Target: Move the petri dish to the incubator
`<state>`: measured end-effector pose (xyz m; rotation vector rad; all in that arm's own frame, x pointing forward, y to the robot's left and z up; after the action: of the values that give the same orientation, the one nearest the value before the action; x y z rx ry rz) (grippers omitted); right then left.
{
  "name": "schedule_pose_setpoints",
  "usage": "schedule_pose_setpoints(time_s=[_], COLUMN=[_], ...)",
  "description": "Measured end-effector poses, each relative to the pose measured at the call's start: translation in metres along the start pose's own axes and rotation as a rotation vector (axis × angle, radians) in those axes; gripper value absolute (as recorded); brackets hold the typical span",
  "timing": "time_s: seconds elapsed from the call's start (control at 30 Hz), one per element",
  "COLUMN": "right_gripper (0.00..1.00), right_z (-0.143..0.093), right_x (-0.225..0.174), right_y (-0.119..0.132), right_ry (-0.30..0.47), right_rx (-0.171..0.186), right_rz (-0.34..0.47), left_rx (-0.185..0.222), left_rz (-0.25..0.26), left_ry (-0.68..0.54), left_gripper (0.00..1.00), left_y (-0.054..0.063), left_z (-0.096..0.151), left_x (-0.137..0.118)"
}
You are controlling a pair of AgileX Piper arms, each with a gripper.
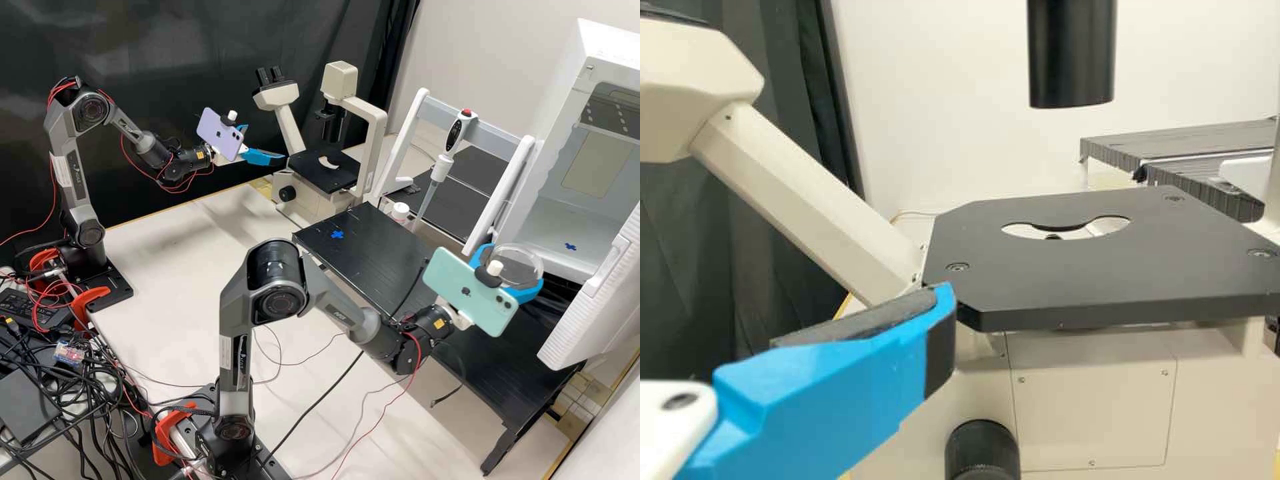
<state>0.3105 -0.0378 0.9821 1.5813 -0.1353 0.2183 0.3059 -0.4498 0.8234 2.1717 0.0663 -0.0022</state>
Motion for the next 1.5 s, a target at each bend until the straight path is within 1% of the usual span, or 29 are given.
schedule_pose_setpoints(time_s=[0.1,0.17,0.3,0.4,0.73,0.83,0.87,1.03,1.1,1.27,1.5], right_gripper=[0.00,0.00,0.00,0.00,0.00,0.00,0.00,0.00,0.00,0.00,0.00], right_z=[0.003,0.004,0.001,-0.002,-0.010,-0.009,-0.010,-0.004,-0.002,0.005,0.007], right_x=[0.021,0.037,0.072,0.092,0.158,0.176,0.181,0.200,0.206,0.214,0.221], right_y=[0.005,0.007,0.007,0.006,-0.002,-0.009,-0.011,-0.025,-0.030,-0.039,-0.043], right_ry=[-0.032,-0.049,-0.071,-0.081,-0.133,-0.149,-0.154,-0.188,-0.200,-0.236,-0.226], right_rx=[0.008,0.007,-0.014,-0.023,-0.001,-0.009,-0.021,-0.028,-0.039,-0.041,-0.035], right_rz=[-0.004,-0.008,-0.028,-0.036,-0.049,-0.057,-0.061,-0.077,-0.084,-0.095,-0.090], left_rx=[0.000,0.000,0.000,0.000,0.000,0.000,0.000,0.000,0.000,0.000,0.000], left_rz=[0.000,0.000,0.000,0.000,0.000,0.000,0.000,0.000,0.000,0.000,0.000], left_ry=[0.000,0.000,0.000,0.000,0.000,0.000,0.000,0.000,0.000,0.000,0.000], left_gripper=[1.00,1.00,1.00,1.00,1.00,1.00,1.00,1.00,1.00,1.00,1.00], left_y=[0.000,0.000,0.000,0.000,0.000,0.000,0.000,0.000,0.000,0.000,0.000], left_z=[0.000,0.000,0.000,0.000,0.000,0.000,0.000,0.000,0.000,0.000,0.000], left_x=[0.000,0.000,0.000,0.000,0.000,0.000,0.000,0.000,0.000,0.000,0.000])
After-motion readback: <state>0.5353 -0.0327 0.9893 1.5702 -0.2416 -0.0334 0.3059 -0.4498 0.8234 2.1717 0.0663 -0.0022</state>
